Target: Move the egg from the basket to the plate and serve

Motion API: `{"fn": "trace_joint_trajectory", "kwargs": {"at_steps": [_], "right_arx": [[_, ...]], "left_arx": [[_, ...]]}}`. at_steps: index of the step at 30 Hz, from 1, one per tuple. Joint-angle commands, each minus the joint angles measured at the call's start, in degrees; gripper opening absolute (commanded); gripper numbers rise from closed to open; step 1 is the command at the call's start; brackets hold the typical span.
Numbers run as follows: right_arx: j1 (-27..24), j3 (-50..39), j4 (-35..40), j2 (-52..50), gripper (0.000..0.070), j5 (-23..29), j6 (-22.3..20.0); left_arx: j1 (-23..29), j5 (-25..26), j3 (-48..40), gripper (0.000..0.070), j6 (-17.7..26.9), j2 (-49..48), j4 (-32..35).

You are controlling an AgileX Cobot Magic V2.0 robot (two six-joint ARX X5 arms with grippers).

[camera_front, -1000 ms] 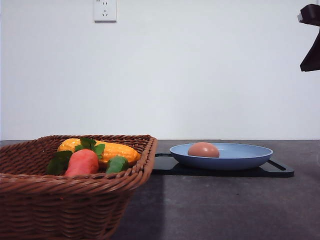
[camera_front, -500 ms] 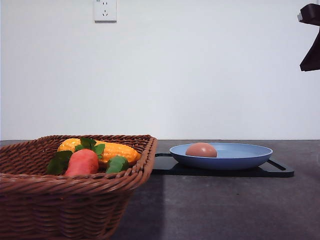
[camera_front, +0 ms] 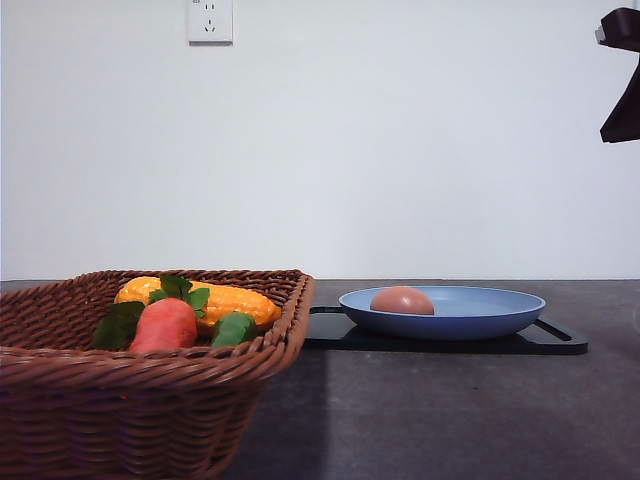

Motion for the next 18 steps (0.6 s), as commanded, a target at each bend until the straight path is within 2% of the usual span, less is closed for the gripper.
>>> {"fn": "trace_joint_trajectory", "kwargs": {"at_steps": [1,18], "right_arx": [[0.28,0.33,0.61,0.17,0.0000,0.19,-0.39],[0.28,0.33,0.61,0.17,0.0000,0.19,-0.39]], "left_arx": [[0.11,0.15,-1.62,0.0000,-0.66,-0.17,1.02],[0.09,0.13,-1.60,0.0000,-0.66,-0.10,1.46]]}}
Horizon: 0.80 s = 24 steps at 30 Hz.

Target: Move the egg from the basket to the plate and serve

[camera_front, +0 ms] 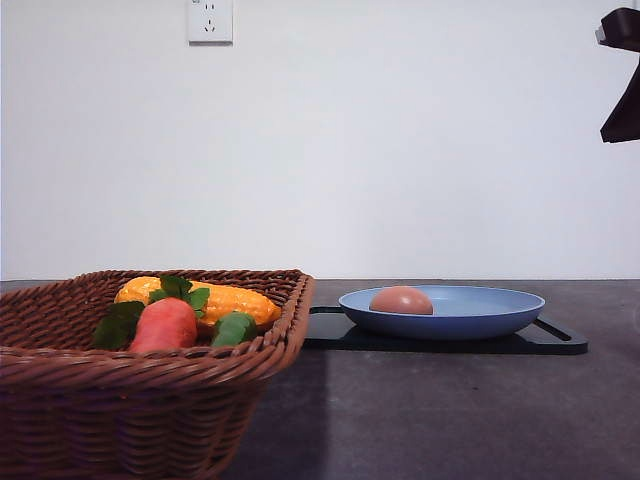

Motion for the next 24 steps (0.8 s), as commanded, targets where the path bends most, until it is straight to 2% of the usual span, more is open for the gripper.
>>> {"fn": "trace_joint_trajectory", "kwargs": {"at_steps": [1,12,14,16,24], "right_arx": [[0.28,0.33,0.61,0.15,0.0000,0.20,-0.39],[0.24,0.33,-0.11,-1.27,0.0000,0.62,-1.28],[-0.22,0.22,-0.72,-4.57,0.0000,3.67,-4.38],[-0.78,-0.50,-0.77,-8.32,0.0000,5.38,-5.69],[-7.09,-10.19,-0.63,-25.51,0.0000,4.53,-6.17]], "left_arx": [[0.09,0.13,-1.60,0.0000,-0.48,-0.04,0.76],[0.09,0.13,-1.60,0.0000,-0.48,-0.04,0.77],[0.09,0.13,-1.60,0.0000,-0.48,-0.04,0.79],[0.09,0.13,-1.60,0.0000,-0.48,-0.04,0.77],[0.09,0.13,-1.60,0.0000,-0.48,-0.04,0.76]]}}
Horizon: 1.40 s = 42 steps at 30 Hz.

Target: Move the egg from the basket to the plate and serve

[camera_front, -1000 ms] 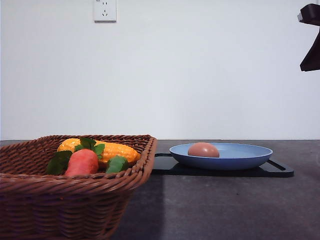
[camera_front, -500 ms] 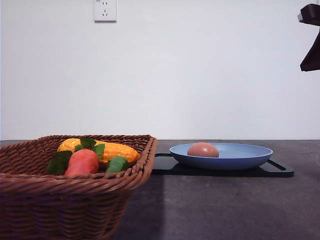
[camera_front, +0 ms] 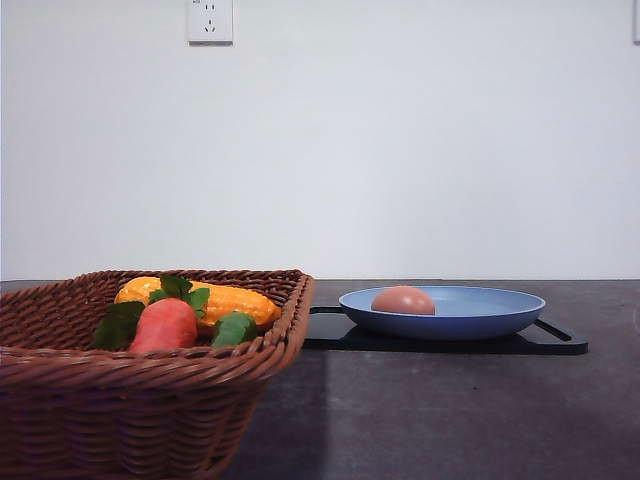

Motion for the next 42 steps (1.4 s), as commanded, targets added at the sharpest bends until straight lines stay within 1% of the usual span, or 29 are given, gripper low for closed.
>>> {"fn": "trace_joint_trajectory", "kwargs": {"at_steps": [1,4,9,12,14,16,18,20,42], "right_arx": [[-1.53,-2.14,0.37,-3.26,0.0000,-1.29,-0.63],[-4.73,-6.49,0.54,-8.05,0.0000,-5.10,-0.50],[-8.37,-11.97,0.61,-12.90,0.0000,-13.40,0.78],[-9.44,-12.23,-3.46,-13.93,0.0000,-17.16,1.13],[-9.73,-12.23,-5.62,-13.93,0.0000,-18.32,1.11],[-9.71,-12.23,-7.92,-13.93,0.0000,-18.79,1.19],[-9.69,-12.23,-9.60,-13.93,0.0000,-18.78,2.15],[-9.67,-12.23,-9.23,-13.93,0.0000,-18.79,2.79],[-9.67,-12.21,-9.13,-13.93,0.0000,-18.46,2.75]], "left_arx": [[0.09,0.13,-1.60,0.0000,-0.48,-0.04,0.76],[0.09,0.13,-1.60,0.0000,-0.48,-0.04,0.76],[0.09,0.13,-1.60,0.0000,-0.48,-0.04,0.76],[0.09,0.13,-1.60,0.0000,-0.48,-0.04,0.79],[0.09,0.11,-1.60,0.0000,-0.48,-0.04,0.76],[0.09,0.13,-1.60,0.0000,-0.48,-0.04,0.76],[0.09,0.13,-1.60,0.0000,-0.48,-0.04,0.76],[0.09,0.13,-1.60,0.0000,-0.48,-0.04,0.75],[0.09,0.13,-1.60,0.0000,-0.48,-0.04,0.74]]}}
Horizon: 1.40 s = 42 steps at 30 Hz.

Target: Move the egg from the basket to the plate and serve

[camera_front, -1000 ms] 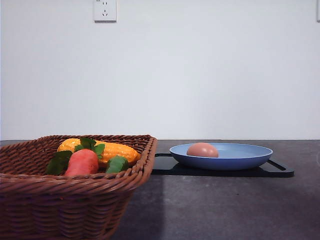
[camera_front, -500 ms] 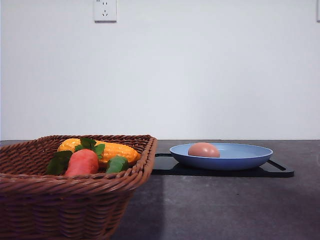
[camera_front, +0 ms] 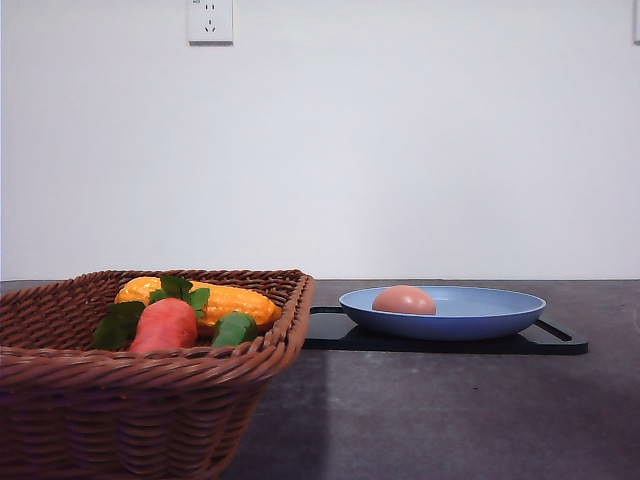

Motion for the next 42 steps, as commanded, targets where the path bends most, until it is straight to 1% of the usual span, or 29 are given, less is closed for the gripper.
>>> {"fn": "trace_joint_trajectory", "kwargs": {"at_steps": [1,42], "right_arx": [[-0.07,-0.37,-0.06,-0.04,0.0000,0.08,0.96],[-0.07,-0.37,-0.04,-0.04,0.0000,0.07,0.96]], "left_arx": [[0.09,0.13,-1.60,0.0000,-0.46,-0.04,0.72],[0.09,0.13,-1.60,0.0000,-0.46,-0.04,0.72]]}}
